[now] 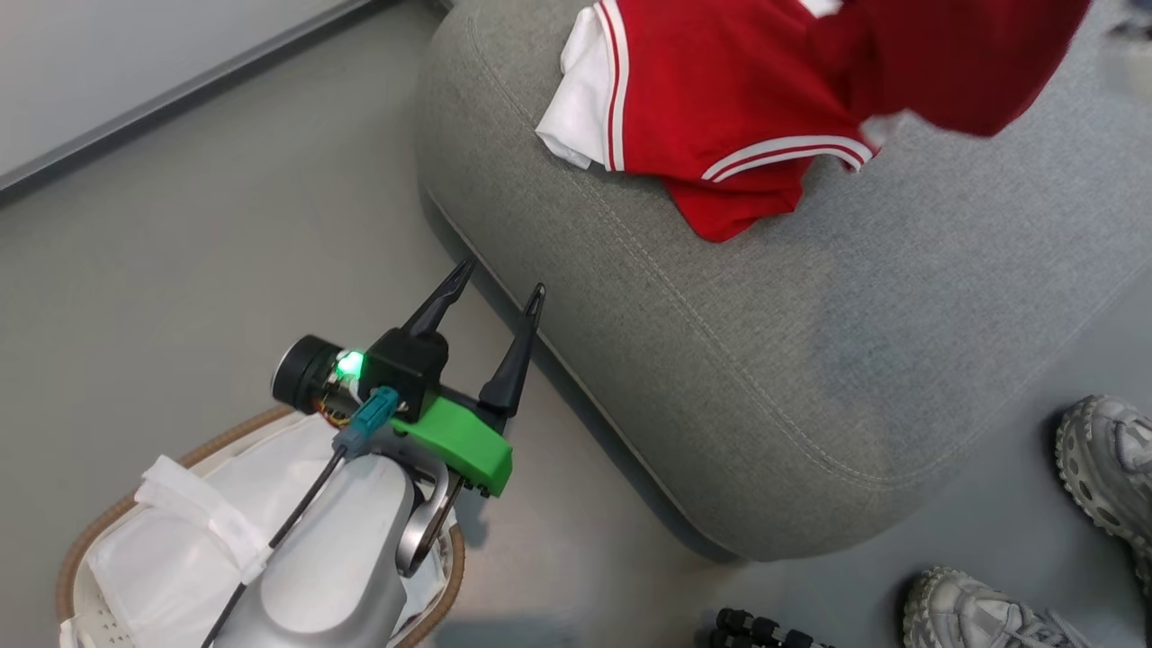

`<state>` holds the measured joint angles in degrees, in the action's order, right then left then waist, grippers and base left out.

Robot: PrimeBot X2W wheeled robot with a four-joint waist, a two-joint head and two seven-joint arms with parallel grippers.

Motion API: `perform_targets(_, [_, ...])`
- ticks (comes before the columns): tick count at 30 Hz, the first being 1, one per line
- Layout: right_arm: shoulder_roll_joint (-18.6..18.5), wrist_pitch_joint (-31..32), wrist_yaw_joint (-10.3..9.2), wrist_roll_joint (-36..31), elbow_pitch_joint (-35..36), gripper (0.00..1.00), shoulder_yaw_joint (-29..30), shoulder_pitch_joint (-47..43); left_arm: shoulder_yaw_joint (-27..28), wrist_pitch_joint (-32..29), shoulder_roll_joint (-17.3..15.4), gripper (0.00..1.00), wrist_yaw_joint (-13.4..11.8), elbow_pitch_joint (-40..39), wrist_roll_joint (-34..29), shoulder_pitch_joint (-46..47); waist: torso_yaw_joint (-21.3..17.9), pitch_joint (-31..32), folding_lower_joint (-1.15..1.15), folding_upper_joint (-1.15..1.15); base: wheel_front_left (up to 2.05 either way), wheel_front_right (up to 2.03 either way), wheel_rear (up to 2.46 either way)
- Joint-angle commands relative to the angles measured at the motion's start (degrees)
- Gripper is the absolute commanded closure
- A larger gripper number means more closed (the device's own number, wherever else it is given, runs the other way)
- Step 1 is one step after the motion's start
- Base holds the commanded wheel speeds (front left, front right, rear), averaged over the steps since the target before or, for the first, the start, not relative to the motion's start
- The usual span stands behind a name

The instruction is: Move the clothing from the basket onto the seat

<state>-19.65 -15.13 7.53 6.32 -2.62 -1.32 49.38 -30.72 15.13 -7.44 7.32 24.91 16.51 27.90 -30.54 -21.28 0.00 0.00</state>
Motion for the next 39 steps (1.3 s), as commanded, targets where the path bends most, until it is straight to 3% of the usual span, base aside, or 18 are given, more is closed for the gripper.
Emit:
perform_targets(1, [-1.1, -0.02, -0.08, -0.9, -1.58, 1.0, 2.37, 2.78, -0.81, 0.03, -0.62, 0.0, 0.24, -0.36, -0.64, 1.8, 2.21, -5.12, 0.0, 0.0, 0.0, 0.0, 0.0])
perform_targets(5, [-2.08, -0.02, -0.08, -3.17, -6.3, 1.0, 7.01, 8.7, -2.9, 0.03, -1.11, 0.0, 0.25, -0.42, -0.23, 4.47, 5.03, -8.49, 0.0, 0.0, 0.0, 0.0, 0.0])
perform_targets(10, [-0.79, -0.03, -0.08, -5.57, -13.69, 1.0, 8.1, 9.49, -5.24, 0.03, -1.13, 0.0, 0.21, -0.61, 0.29, 7.72, 8.0, -12.27, 0.0, 0.0, 0.0, 0.0, 0.0])
perform_targets(16, [3.2, -0.03, -0.08, -7.59, -23.87, 1.0, 7.44, 3.42, -7.7, 0.03, -0.14, 0.0, 0.21, 0.12, 0.54, 10.29, 10.73, -14.33, 0.0, 0.0, 0.0, 0.0, 0.0])
perform_targets(24, [7.32, -0.03, -0.08, -6.66, -30.57, 1.0, 11.14, -4.96, -7.94, 0.03, 0.08, 0.0, 0.22, 1.01, 1.54, 8.73, 10.14, -12.3, 0.0, 0.0, 0.0, 0.0, 0.0])
perform_targets(25, [7.7, -0.03, -0.08, -6.45, -30.31, 0.93, 11.65, -5.97, -7.86, 0.03, 0.04, 0.0, 0.22, 1.26, 1.56, 8.41, 9.87, -11.88, 0.0, 0.0, 0.0, 0.0, 0.0])
perform_targets(26, [8.29, -0.02, -0.08, -6.14, -29.86, 0.24, 12.25, -7.17, -7.64, 0.03, 0.06, 0.0, 0.22, 1.48, 1.59, 8.12, 9.51, -11.28, 0.0, 0.0, 0.0, 0.0, 0.0])
perform_targets(27, [8.69, -0.03, -0.08, -6.0, -29.47, 0.04, 12.55, -8.14, -7.55, 0.03, 0.11, 0.0, 0.22, 1.51, 1.57, 7.85, 9.18, -10.67, 0.0, 0.0, 0.0, 0.0, 0.0])
perform_targets(28, [8.84, -0.02, -0.08, -5.91, -28.97, 0.0, 12.77, -9.39, -7.52, 0.03, 0.26, 0.0, 0.22, 1.52, 1.62, 7.5, 8.82, -9.87, 0.0, 0.0, 0.0, 0.0, 0.0])
perform_targets(39, [8.35, -0.02, -0.08, -5.73, -23.89, 0.0, 11.93, -20.9, -4.03, 0.03, 2.0, 0.0, 0.21, 1.9, 2.51, 1.36, 7.01, 0.56, 0.0, 0.0, 0.0, 0.0, 0.0])
